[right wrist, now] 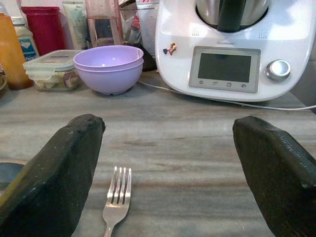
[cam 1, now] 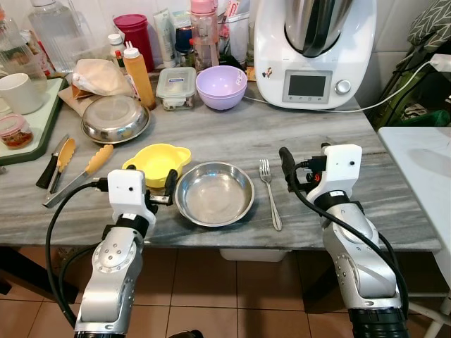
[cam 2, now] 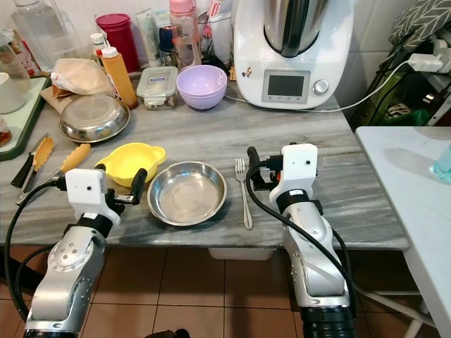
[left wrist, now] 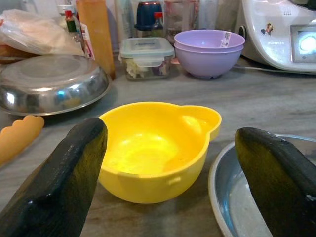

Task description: Setting the table

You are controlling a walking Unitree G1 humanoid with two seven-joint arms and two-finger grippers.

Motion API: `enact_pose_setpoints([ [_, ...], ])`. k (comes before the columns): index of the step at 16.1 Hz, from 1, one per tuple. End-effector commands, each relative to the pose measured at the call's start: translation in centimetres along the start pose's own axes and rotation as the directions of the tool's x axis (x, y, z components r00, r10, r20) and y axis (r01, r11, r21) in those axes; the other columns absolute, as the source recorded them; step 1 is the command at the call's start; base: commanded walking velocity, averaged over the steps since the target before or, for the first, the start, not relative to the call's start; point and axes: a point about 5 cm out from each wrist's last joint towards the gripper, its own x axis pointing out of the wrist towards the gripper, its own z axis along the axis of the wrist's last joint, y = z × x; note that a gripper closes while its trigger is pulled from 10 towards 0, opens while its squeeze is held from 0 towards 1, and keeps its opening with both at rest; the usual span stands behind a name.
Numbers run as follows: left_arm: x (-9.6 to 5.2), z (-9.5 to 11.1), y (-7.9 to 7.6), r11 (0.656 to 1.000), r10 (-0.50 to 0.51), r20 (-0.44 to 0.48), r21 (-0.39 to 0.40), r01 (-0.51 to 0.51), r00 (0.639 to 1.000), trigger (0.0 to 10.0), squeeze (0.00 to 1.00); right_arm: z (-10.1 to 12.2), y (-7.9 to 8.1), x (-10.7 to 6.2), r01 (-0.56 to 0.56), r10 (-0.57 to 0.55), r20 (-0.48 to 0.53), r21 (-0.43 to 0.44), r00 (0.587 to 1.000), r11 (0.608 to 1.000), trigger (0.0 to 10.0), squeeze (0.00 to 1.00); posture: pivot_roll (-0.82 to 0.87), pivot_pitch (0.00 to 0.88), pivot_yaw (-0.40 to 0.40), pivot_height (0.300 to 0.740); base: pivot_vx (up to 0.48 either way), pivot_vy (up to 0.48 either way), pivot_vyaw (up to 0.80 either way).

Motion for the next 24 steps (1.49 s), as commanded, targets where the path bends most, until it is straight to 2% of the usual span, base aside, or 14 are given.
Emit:
enact_pose_setpoints([
  [1, 0.1, -0.2, 0.2, 1.000, 0.014, -0.015, -0.002, -0.014, 1.000, 10.0, 0.00, 0.3, 0.1, 0.1, 0.001, -0.001, 0.007, 0.007, 1.000, 1.000, 10.0, 0.00, -0.01, 0.070, 0.031, 0.740, -0.262, 0.000, 0.00],
  [11, 0.2, -0.5, 0.1, 1.000, 0.016, -0.044, 0.006, -0.016, 0.999, 10.0, 0.00, -0.1, 0.2, 0.3, 0.001, -0.001, -0.009, 0.023, 1.000, 1.000, 10.0, 0.00, -0.01, 0.068, 0.036, 0.740, -0.333, 0.000, 0.00],
  [16, 0.3, -0.6, 0.0, 1.000, 0.002, -0.049, 0.018, -0.001, 0.999, 10.0, 0.00, -0.5, 0.0, 0.4, 0.019, -0.017, -0.034, 0.057, 0.999, 0.998, 10.0, 0.00, 0.00, 0.064, 0.035, 0.740, -0.280, 0.000, 0.00],
  [18, 0.2, -0.7, -0.1, 1.000, -0.002, -0.050, 0.020, 0.003, 0.999, 10.0, 0.00, -0.5, 0.1, 0.4, 0.022, -0.021, -0.041, 0.029, 0.999, 0.999, 10.0, 0.00, 0.00, 0.064, 0.035, 0.740, -0.270, 0.000, 0.00],
  [20, 0.1, -0.7, -0.1, 1.000, -0.006, -0.050, 0.019, 0.007, 0.999, 10.0, 0.00, -0.6, 0.1, 0.5, 0.045, -0.046, -0.028, -0.048, 0.999, 0.998, 10.0, 0.00, 0.00, 0.064, 0.034, 0.740, -0.266, 0.000, 0.00],
  [22, 0.1, -0.8, -0.2, 1.000, -0.009, -0.055, 0.021, 0.010, 0.998, 10.0, 0.00, -0.6, 0.4, 0.6, 0.017, -0.018, -0.027, -0.018, 0.999, 1.000, 10.0, 0.00, 0.00, 0.063, 0.033, 0.740, -0.281, 0.000, 0.00],
  [24, 0.0, -0.9, -0.2, 1.000, -0.008, -0.059, 0.024, 0.009, 0.998, 10.0, 0.00, -0.4, 0.8, 0.6, 0.002, -0.002, -0.002, -0.065, 1.000, 0.998, 10.0, 0.00, 0.00, 0.061, 0.035, 0.740, -0.285, 0.000, 0.00],
])
